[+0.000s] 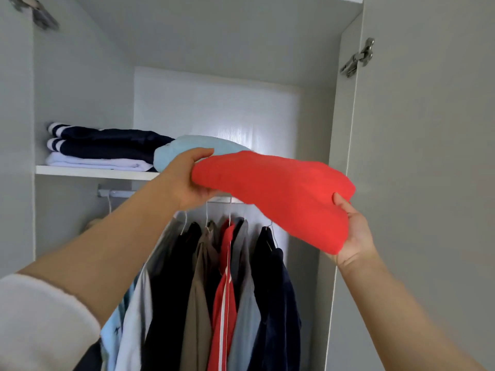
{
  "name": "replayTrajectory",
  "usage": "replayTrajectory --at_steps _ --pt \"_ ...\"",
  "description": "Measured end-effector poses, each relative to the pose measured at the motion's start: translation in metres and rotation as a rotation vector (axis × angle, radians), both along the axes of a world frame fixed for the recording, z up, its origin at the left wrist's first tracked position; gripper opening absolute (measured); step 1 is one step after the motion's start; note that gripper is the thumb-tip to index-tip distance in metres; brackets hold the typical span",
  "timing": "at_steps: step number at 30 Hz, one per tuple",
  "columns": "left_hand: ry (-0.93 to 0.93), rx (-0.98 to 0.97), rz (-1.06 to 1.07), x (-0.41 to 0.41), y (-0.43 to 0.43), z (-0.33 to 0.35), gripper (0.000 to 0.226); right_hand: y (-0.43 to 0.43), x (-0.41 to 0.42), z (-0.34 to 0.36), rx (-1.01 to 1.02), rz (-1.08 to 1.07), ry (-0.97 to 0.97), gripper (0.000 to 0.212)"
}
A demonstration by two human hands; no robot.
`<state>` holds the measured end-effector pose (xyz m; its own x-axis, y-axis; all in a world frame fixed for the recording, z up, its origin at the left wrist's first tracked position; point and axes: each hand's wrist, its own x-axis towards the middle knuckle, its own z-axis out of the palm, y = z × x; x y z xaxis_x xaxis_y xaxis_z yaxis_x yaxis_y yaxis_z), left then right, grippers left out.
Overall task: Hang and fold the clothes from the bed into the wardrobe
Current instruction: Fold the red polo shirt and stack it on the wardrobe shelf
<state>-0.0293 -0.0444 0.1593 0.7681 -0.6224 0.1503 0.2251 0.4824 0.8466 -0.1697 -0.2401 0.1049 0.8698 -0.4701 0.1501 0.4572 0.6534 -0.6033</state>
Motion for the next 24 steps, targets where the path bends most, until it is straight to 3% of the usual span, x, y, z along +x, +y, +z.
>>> replayTrajectory --at_steps 4,7,10,14,19,24 --pt "-0.107 -0.063 0.096 0.034 -0.037 0.023 0.011 -0.031 0.042 0.028 0.035 -0.057 -0.134 0.037" --pt "-0.353 0.014 0.309 0.063 -0.06 0.04 0.002 -0.049 0.074 0.051 0.054 -0.108 -0.227 0.038" --pt "-0.674 0.21 0.563 0.096 -0.08 0.052 0.011 -0.067 0.11 0.072 0.126 -0.164 -0.329 0.032" --pt "-1.254 0.632 0.826 0.142 -0.106 0.055 0.022 -0.083 0.163 0.092 0.14 -0.274 -0.422 0.025" --pt "-1.604 1.161 0.911 0.187 -0.138 0.036 0.05 -0.104 0.225 0.089 0.012 -0.524 -0.187 0.038" --pt "-1.638 1.062 1.153 0.203 -0.145 0.019 0.049 -0.126 0.25 0.084 -0.201 -0.668 0.176 0.053"
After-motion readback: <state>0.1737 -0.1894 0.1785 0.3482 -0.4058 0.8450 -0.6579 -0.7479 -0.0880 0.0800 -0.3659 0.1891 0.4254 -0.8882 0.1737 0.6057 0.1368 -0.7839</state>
